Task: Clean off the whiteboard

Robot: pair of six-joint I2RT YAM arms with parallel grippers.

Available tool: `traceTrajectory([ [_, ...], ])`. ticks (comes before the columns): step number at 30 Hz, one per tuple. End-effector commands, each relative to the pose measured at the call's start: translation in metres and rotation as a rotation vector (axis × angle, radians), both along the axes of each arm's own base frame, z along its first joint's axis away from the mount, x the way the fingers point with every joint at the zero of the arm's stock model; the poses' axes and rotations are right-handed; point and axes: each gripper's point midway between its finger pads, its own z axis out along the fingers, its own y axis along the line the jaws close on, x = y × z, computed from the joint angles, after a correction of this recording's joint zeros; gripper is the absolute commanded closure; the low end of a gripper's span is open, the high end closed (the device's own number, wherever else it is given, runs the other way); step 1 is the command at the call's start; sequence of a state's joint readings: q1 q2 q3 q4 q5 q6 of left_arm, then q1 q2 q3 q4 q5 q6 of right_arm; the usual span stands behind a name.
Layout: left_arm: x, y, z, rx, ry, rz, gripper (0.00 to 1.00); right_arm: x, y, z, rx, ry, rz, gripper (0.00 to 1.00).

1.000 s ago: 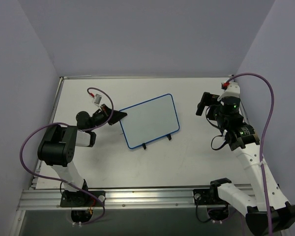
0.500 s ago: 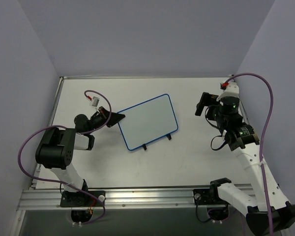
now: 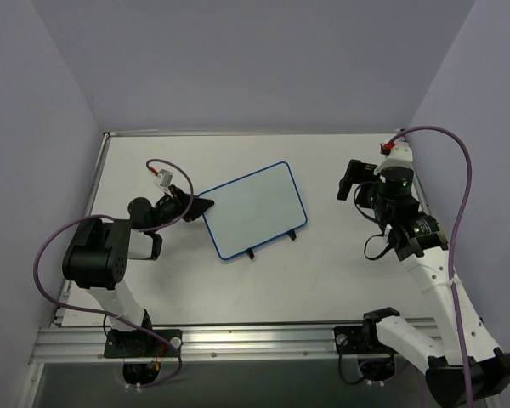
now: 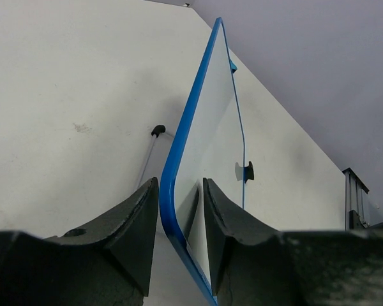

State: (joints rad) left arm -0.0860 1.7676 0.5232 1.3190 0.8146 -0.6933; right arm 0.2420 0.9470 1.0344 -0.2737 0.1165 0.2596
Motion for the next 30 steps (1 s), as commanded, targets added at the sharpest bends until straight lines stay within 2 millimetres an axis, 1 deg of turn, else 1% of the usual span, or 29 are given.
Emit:
traceTrajectory([
  [1, 0.001, 0.001, 0.045, 0.012, -0.303, 0.005, 0.58, 0.0, 0.0, 0.011, -0.008, -0.04, 0.0, 0.0],
  [10, -0.01, -0.007, 0.056, 0.007, -0.333, -0.007, 0.43, 0.0, 0.0, 0.01, -0.009, -0.037, 0.002, 0.0],
  [11, -0.012, -0.007, 0.055, 0.006, -0.329, -0.009, 0.31, 0.001, 0.0, 0.009, -0.008, -0.035, 0.002, 0.0],
  [12, -0.013, -0.008, 0.057, 0.005, -0.332, -0.009, 0.06, 0.001, 0.001, 0.01, -0.008, -0.036, 0.003, 0.0],
  [16, -0.016, -0.007, 0.056, 0.002, -0.326, 0.001, 0.06, 0.001, 0.002, 0.009, -0.006, -0.035, 0.005, 0.0],
  [19, -0.019, -0.007, 0.063, -0.005, -0.339, 0.004, 0.06, 0.001, 0.001, 0.01, -0.008, -0.035, 0.005, 0.0],
  [21, -0.019, -0.004, 0.071, -0.018, -0.348, 0.029, 0.06, 0.001, 0.001, 0.01, -0.009, -0.035, 0.003, 0.0],
  [23, -0.018, 0.002, 0.07, -0.028, -0.32, 0.07, 0.06, 0.001, 0.001, 0.009, -0.01, -0.034, 0.002, 0.0],
  [24, -0.02, 0.004, 0.076, -0.033, -0.326, 0.082, 0.06, 0.001, 0.001, 0.008, -0.01, -0.032, 0.002, 0.0],
  [28, -0.022, 0.012, 0.077, -0.02, -0.277, 0.145, 0.06, 0.001, 0.001, 0.009, -0.01, -0.034, 0.003, 0.0],
  [30, -0.027, 0.015, 0.086, -0.013, -0.273, 0.163, 0.06, 0.001, 0.001, 0.01, -0.011, -0.037, 0.002, 0.0],
])
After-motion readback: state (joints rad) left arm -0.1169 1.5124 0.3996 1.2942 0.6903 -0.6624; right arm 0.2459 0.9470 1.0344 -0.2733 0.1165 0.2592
